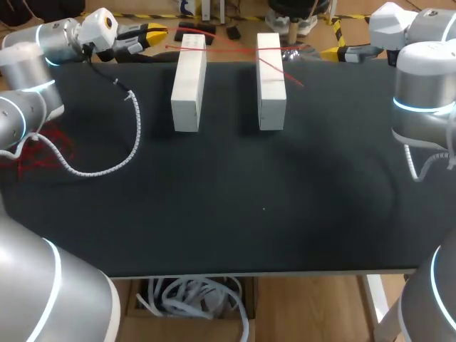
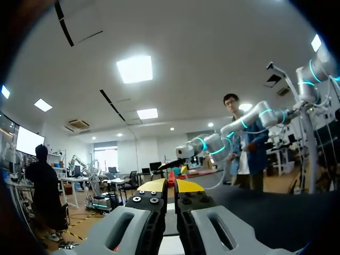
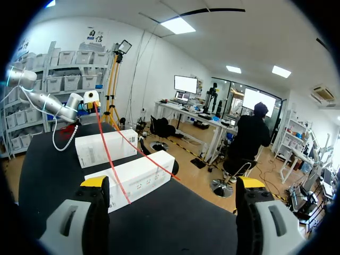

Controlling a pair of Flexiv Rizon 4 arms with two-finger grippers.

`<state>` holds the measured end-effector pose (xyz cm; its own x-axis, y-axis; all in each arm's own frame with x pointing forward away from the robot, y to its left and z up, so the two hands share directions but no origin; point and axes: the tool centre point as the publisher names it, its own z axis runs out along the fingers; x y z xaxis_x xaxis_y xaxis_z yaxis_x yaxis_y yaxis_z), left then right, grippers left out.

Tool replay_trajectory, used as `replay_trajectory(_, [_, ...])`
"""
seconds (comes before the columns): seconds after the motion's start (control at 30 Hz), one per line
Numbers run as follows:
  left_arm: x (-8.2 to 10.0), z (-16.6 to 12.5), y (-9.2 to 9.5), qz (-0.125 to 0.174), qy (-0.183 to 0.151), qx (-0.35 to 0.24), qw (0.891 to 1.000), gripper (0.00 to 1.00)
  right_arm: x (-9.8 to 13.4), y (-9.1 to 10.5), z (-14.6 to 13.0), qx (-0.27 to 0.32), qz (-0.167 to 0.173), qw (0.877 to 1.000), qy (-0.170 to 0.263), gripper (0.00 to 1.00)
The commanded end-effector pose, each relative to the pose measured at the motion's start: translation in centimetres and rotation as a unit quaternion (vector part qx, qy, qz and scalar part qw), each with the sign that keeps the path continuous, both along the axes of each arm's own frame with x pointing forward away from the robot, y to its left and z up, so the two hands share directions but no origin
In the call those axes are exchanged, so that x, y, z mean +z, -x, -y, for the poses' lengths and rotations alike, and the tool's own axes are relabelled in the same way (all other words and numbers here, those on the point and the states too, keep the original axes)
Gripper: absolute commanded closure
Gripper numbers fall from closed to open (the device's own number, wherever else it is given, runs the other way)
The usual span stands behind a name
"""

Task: Grab the tape and strap the tape.

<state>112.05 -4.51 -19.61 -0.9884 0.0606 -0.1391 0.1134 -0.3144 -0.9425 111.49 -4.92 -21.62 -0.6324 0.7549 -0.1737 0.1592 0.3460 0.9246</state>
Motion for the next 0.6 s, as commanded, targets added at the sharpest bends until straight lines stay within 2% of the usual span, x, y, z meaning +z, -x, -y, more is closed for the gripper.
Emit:
replay_trajectory(0.03, [-0.2,-0.1,-0.4,0.001,0.001,-0.006,1.000,1.00,0.0,0.0,0.0,0.000,0.000,1.000,0.000,0.00])
replay_trajectory(0.13, [-0.5,-0.3,0.0,-0.006,0.011,-0.004,1.000,1.00,0.0,0.0,0.0,0.000,0.000,1.000,0.000,0.00])
replay_trajectory(0.17, [-0.3,-0.3,0.4,-0.008,0.042,0.002,0.999,1.00,0.0,0.0,0.0,0.000,0.000,1.000,0.000,0.00])
replay_trajectory(0.2, [-0.1,-0.3,0.6,-0.008,0.057,0.003,0.998,1.00,0.0,0.0,0.0,0.000,0.000,1.000,0.000,0.00])
replay_trajectory(0.27, [0.3,-0.2,1.1,-0.009,0.067,-0.001,0.998,1.00,0.0,0.0,0.0,0.000,0.000,1.000,0.000,0.00])
replay_trajectory(0.6, [4.4,0.3,3.9,-0.012,0.075,-0.007,0.997,1.00,0.0,0.0,0.0,0.000,0.000,1.000,0.000,0.00])
